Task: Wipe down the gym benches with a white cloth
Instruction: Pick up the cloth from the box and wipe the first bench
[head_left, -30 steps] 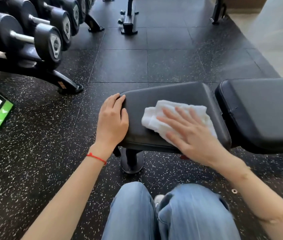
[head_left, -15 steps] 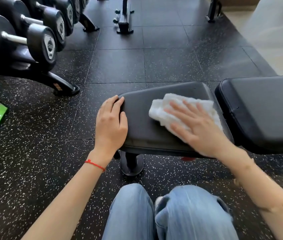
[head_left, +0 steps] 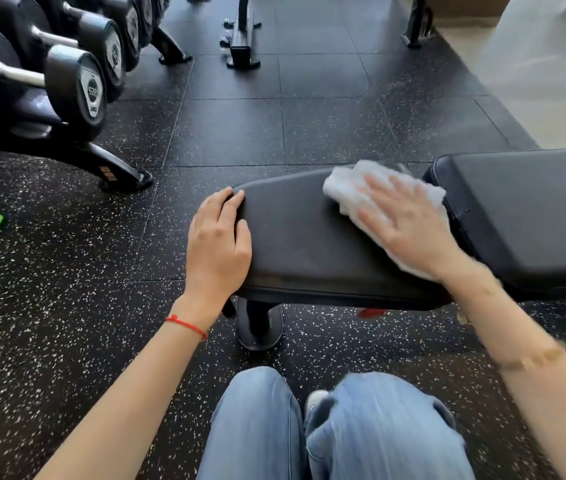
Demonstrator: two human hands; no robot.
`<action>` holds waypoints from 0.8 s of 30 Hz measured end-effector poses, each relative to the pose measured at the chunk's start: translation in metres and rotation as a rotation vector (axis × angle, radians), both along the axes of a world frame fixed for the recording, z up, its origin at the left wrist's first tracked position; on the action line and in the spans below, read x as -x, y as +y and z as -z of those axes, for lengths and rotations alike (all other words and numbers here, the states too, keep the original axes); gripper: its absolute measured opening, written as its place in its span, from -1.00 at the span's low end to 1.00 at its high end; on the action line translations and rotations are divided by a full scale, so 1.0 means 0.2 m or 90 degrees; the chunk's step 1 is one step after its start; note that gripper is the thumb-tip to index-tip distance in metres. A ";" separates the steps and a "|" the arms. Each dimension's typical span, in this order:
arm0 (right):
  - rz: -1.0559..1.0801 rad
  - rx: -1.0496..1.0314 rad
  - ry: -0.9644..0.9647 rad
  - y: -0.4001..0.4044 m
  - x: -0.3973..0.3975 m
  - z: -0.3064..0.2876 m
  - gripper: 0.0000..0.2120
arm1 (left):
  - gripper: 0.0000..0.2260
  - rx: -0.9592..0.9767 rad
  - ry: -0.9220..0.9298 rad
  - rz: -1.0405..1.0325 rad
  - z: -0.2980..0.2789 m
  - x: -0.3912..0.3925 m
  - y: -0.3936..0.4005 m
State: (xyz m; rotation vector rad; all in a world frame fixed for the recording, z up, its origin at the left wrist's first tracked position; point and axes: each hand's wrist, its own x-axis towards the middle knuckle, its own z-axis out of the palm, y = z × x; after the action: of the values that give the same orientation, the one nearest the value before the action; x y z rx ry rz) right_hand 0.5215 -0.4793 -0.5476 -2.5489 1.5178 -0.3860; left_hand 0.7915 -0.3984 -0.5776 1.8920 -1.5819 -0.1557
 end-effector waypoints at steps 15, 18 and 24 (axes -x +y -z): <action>-0.020 -0.051 -0.003 -0.07 -0.07 0.01 -0.52 | -0.55 -0.018 -0.032 0.002 0.00 0.00 0.01; 0.018 -0.076 0.035 -0.23 -0.29 -0.01 -0.50 | -0.54 -0.026 -0.039 -0.001 -0.01 0.01 0.01; -0.157 -0.040 -0.038 0.20 -0.20 0.04 -0.47 | -0.46 -0.030 -0.033 0.006 -0.02 0.01 0.02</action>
State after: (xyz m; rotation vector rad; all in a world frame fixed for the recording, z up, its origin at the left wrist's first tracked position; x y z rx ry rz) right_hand 0.5610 -0.4387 -0.5551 -2.6070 1.1586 -0.3708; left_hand 0.7889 -0.3949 -0.5743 1.9394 -1.6339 -0.1507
